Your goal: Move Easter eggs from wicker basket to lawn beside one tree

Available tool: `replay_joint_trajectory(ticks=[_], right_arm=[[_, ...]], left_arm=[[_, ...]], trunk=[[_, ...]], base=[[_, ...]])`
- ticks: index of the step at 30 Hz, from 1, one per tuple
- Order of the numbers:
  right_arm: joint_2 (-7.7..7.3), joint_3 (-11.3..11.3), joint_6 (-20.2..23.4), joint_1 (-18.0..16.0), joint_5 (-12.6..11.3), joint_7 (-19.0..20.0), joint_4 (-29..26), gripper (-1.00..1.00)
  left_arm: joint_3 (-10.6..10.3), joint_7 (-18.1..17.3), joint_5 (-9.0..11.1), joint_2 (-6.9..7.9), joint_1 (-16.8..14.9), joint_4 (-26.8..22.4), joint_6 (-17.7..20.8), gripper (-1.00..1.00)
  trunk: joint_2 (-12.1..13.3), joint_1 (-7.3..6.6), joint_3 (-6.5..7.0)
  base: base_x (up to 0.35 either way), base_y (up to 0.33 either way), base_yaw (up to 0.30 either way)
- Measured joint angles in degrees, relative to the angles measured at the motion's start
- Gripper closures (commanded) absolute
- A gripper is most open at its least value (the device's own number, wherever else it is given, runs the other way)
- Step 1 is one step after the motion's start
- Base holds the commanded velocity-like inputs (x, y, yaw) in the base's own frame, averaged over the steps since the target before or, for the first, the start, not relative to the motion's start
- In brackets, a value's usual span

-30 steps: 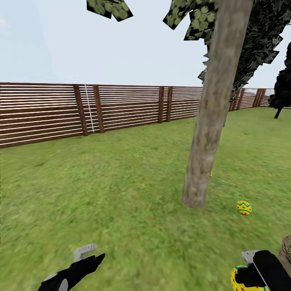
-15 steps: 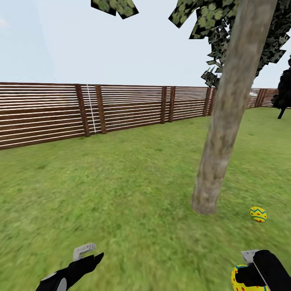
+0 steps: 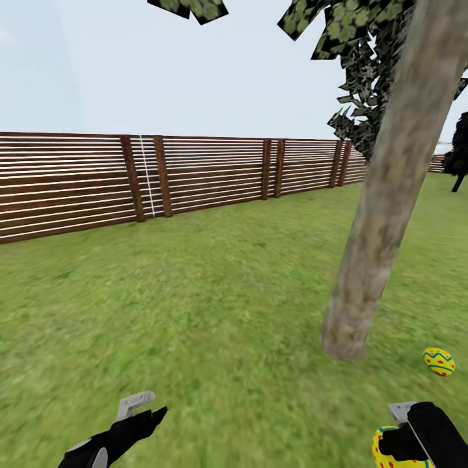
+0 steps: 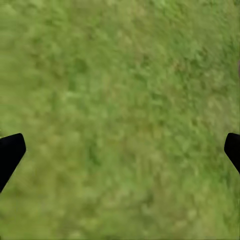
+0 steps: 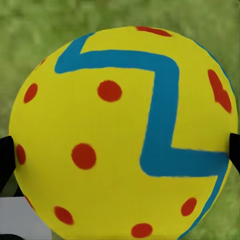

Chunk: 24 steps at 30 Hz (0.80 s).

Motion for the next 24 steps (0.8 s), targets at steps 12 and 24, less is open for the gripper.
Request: replay_joint_trajectory(ticks=[12, 24], right_arm=[[0.01, 0.02, 0.00, 0.00, 0.02, 0.00, 0.00, 1.00], [0.02, 0.01, 0.02, 0.00, 0.04, 0.00, -0.01, 1.00]], left_arm=[[-0.12, -0.09, 0.00, -0.09, 0.00, 0.09, -0.13, -1.00], [-0.40, -0.07, -0.22, -0.20, 0.00, 0.19, -0.15, -1.00]], trunk=[[0.00, 0.00, 0.00], [0.00, 0.00, 0.00]], base=[[0.324, 0.174, 0.000], [0.333, 0.061, 0.000]])
